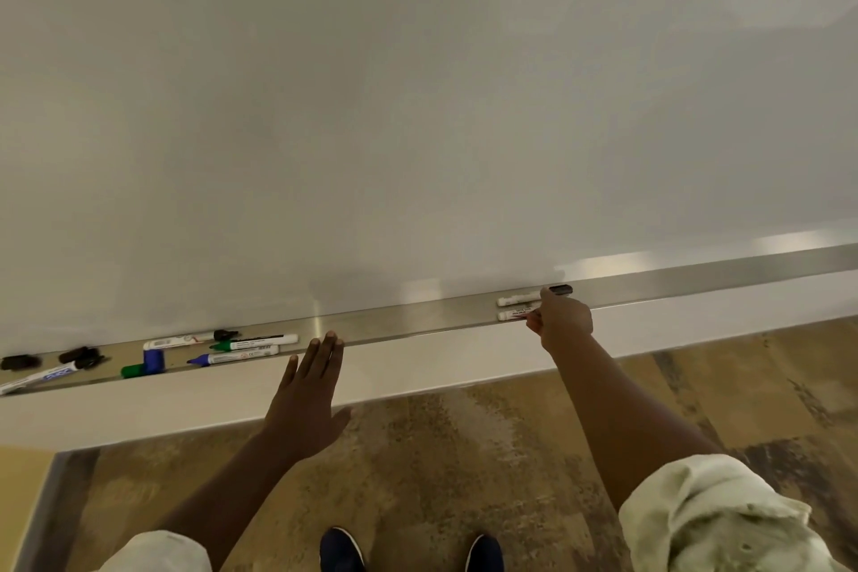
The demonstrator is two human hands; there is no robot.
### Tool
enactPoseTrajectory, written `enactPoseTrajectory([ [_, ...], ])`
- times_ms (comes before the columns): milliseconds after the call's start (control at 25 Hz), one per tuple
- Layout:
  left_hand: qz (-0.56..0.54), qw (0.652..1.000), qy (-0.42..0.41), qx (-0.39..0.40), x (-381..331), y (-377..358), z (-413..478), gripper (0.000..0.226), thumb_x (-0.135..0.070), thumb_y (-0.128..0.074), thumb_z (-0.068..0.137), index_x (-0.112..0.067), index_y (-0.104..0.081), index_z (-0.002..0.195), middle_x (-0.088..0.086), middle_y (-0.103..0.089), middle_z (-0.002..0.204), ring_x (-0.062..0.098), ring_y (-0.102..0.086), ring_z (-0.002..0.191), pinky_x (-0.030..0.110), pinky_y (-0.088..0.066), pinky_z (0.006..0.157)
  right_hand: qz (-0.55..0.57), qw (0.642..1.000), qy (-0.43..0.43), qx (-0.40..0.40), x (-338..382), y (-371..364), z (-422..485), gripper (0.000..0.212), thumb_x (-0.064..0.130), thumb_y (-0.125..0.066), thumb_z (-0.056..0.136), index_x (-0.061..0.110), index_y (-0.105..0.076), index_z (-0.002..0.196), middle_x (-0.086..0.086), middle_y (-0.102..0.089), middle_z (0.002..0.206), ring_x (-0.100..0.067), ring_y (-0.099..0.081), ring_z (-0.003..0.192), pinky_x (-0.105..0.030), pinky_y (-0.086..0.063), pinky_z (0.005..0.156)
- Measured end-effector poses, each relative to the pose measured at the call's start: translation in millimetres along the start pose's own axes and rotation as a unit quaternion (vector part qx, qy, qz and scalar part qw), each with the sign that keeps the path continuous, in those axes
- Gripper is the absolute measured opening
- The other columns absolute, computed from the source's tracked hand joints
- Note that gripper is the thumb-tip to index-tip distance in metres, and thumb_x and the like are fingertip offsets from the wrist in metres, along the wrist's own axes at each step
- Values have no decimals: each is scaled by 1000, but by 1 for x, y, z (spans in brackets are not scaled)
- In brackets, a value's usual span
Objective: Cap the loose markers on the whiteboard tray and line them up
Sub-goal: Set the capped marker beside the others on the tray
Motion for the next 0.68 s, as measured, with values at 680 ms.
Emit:
enactPoseTrajectory([
  [680,-44,998,30,-14,-8,11,-12,89,-48,-47,95,-12,7,157,9,17,164,27,15,152,48,-6,125,-241,891,357,142,20,-86,-95,12,34,-61,92,23,-60,89,7,-66,75,-8,-60,67,-26,-45,56],
])
Point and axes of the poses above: each hand's wrist, its own z-axis towards the middle knuckle, its own y-axis out of the back of the hand, x = y × z, the point moved 9 cm from there along z, towards the middle knuckle
